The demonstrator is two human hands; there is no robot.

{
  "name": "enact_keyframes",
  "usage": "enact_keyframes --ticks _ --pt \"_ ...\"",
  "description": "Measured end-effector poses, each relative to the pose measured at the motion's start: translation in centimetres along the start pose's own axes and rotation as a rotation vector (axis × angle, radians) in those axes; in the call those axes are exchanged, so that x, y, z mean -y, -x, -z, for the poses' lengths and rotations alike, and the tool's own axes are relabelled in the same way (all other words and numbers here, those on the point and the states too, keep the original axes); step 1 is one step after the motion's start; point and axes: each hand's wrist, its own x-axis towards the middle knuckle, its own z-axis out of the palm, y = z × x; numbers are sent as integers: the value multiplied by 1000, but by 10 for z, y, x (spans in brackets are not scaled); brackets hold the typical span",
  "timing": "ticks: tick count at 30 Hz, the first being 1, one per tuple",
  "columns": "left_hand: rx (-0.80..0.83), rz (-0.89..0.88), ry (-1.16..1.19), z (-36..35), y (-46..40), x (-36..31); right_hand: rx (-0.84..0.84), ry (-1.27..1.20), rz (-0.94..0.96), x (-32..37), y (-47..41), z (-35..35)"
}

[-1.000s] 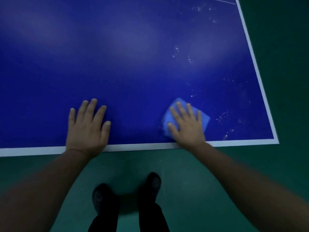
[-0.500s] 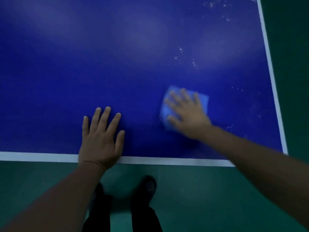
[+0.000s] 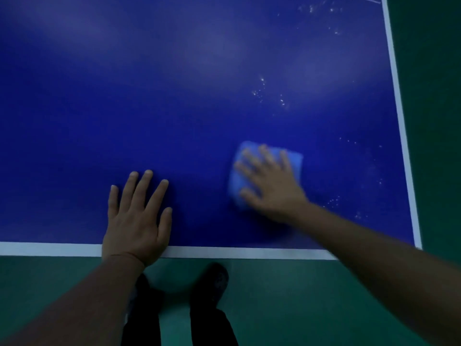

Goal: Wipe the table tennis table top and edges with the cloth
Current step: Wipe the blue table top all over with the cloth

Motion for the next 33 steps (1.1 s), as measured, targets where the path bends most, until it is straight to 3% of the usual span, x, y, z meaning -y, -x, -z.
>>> enact_keyframes --ticks 4,6,8,10,12,13,16,18,20,23,25,29,33 --pt "16 11 -26 0 0 -1 -9 -157 -797 -73 -29 16" --pt "31 23 -55 0 0 -1 -30 -143 -985 -52 -43 13" --pt "44 48 -74 0 -1 -2 -135 -84 -806 -2 -49 4" --pt "61 62 -76 0 -2 -2 -27 -67 -354 38 -38 -1" --pt "73 67 -79 0 -2 -2 43 -72 -131 26 -30 3" --pt "76 67 -84 0 -3 -1 31 -72 -189 6 -31 7" --pt "67 50 -97 -1 -1 -2 40 -64 -664 -57 -29 14" --pt "65 46 -110 -2 -2 -1 45 -105 -839 -56 -35 16" --pt "72 43 -122 -2 -3 0 33 -78 -722 -17 -49 14" --pt "58 38 -134 -2 -2 0 47 -50 -202 56 -77 6" --pt "42 31 -147 -3 -3 -1 94 -75 -43 84 -108 9" --pt "39 23 -177 -4 -2 0 107 -97 -190 64 -175 17" --pt "47 18 -168 -5 -2 2 100 -31 -561 -47 -175 25"
